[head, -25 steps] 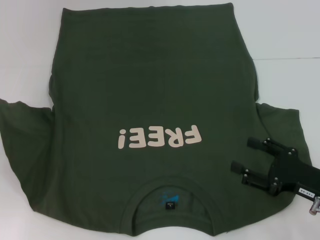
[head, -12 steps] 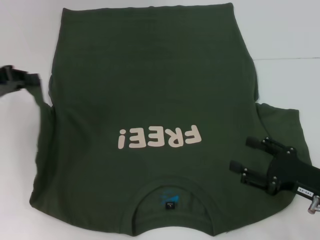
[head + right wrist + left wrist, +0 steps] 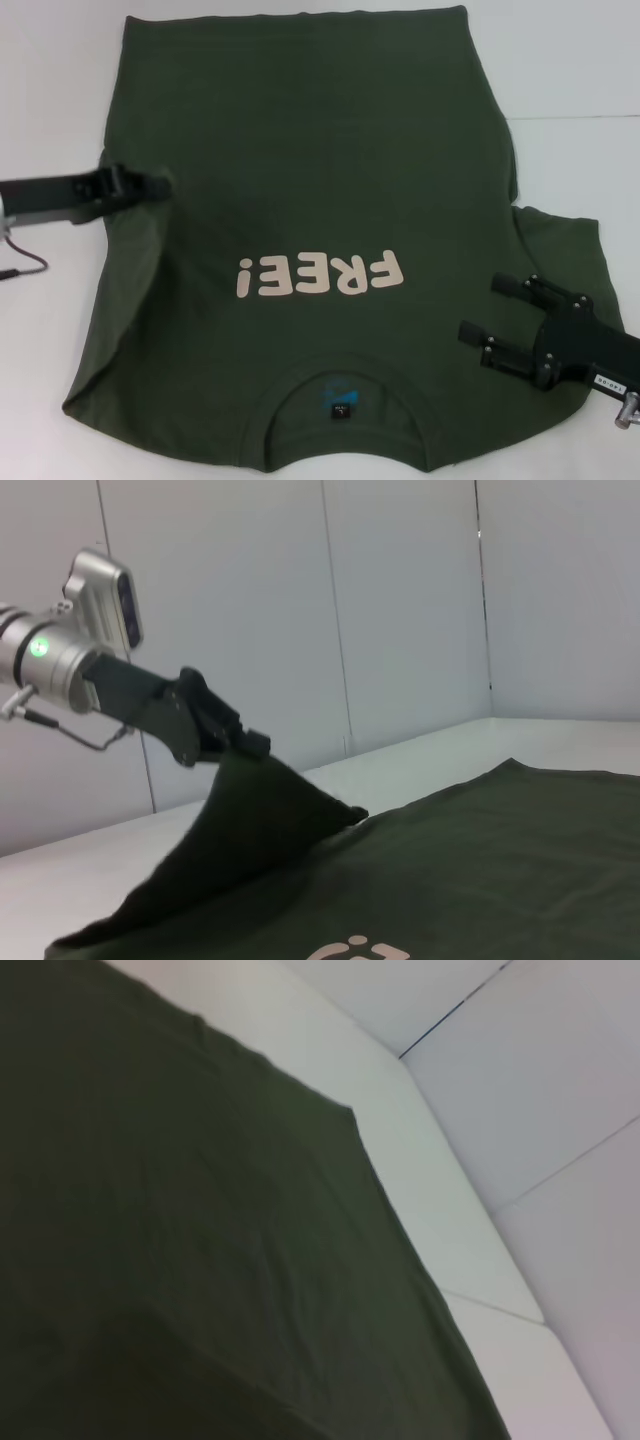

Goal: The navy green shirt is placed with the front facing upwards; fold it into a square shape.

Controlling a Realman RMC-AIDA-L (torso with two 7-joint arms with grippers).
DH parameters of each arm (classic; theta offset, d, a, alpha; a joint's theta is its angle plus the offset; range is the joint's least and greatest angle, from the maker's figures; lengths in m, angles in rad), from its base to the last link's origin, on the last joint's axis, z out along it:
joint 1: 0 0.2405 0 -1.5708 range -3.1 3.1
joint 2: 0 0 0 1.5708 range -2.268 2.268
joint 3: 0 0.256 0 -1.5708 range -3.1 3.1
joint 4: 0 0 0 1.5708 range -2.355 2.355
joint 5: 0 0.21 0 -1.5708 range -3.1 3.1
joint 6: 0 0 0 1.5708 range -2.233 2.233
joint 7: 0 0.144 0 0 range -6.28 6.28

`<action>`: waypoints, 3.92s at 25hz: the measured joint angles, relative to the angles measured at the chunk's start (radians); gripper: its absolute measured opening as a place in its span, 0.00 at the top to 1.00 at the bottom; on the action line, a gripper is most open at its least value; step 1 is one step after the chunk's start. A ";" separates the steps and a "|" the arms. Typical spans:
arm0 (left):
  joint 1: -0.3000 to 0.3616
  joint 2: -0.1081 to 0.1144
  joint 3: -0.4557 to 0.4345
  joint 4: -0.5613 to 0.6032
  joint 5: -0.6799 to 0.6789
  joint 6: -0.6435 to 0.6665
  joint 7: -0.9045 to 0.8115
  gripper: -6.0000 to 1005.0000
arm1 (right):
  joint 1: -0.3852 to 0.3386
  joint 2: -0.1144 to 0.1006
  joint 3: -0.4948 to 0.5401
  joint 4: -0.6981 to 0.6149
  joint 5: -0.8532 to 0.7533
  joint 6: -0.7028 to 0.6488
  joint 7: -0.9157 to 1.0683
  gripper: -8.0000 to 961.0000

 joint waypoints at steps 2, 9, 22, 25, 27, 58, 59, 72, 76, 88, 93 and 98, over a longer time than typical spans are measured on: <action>0.002 -0.013 0.007 -0.032 0.000 -0.026 0.017 0.96 | 0.000 0.000 0.000 0.001 0.001 0.000 0.000 0.13; 0.004 -0.037 0.005 -0.138 -0.004 -0.079 0.073 0.96 | 0.000 0.000 0.000 0.001 0.004 0.000 0.000 0.13; 0.040 -0.037 0.001 -0.245 -0.137 -0.131 0.163 0.77 | 0.003 0.000 0.000 0.001 0.005 -0.001 0.005 0.13; 0.050 -0.034 -0.001 -0.237 -0.140 -0.119 0.195 0.60 | 0.005 0.000 0.000 0.001 0.007 -0.002 0.016 0.13; 0.059 -0.028 -0.002 -0.231 -0.140 -0.082 0.240 0.55 | 0.006 0.000 0.000 -0.001 0.008 -0.004 0.046 0.13; 0.247 -0.051 -0.005 -0.043 -0.089 0.376 1.079 0.06 | 0.162 -0.142 0.010 -0.694 -0.513 -0.187 1.568 0.13; 0.247 -0.051 -0.005 -0.043 -0.090 0.376 1.081 0.06 | 0.170 -0.147 0.020 -0.701 -0.546 -0.187 1.592 0.13; 0.242 -0.051 -0.002 -0.047 -0.086 0.371 1.096 0.06 | 0.253 -0.141 0.040 -0.736 -0.911 -0.114 1.714 0.13; 0.244 -0.052 -0.007 -0.044 -0.087 0.371 1.097 0.06 | 0.276 -0.134 0.036 -0.703 -0.921 -0.087 1.719 0.13; 0.247 -0.054 -0.005 -0.047 -0.093 0.371 1.097 0.06 | 0.303 -0.130 -0.035 -0.566 -0.925 0.036 1.745 0.13; 0.247 -0.054 -0.006 -0.047 -0.093 0.371 1.097 0.06 | 0.313 -0.132 -0.035 -0.519 -0.924 0.075 1.745 0.13; 0.246 -0.054 -0.004 -0.046 -0.093 0.371 1.097 0.06 | 0.321 -0.130 -0.038 -0.486 -0.924 0.105 1.742 0.13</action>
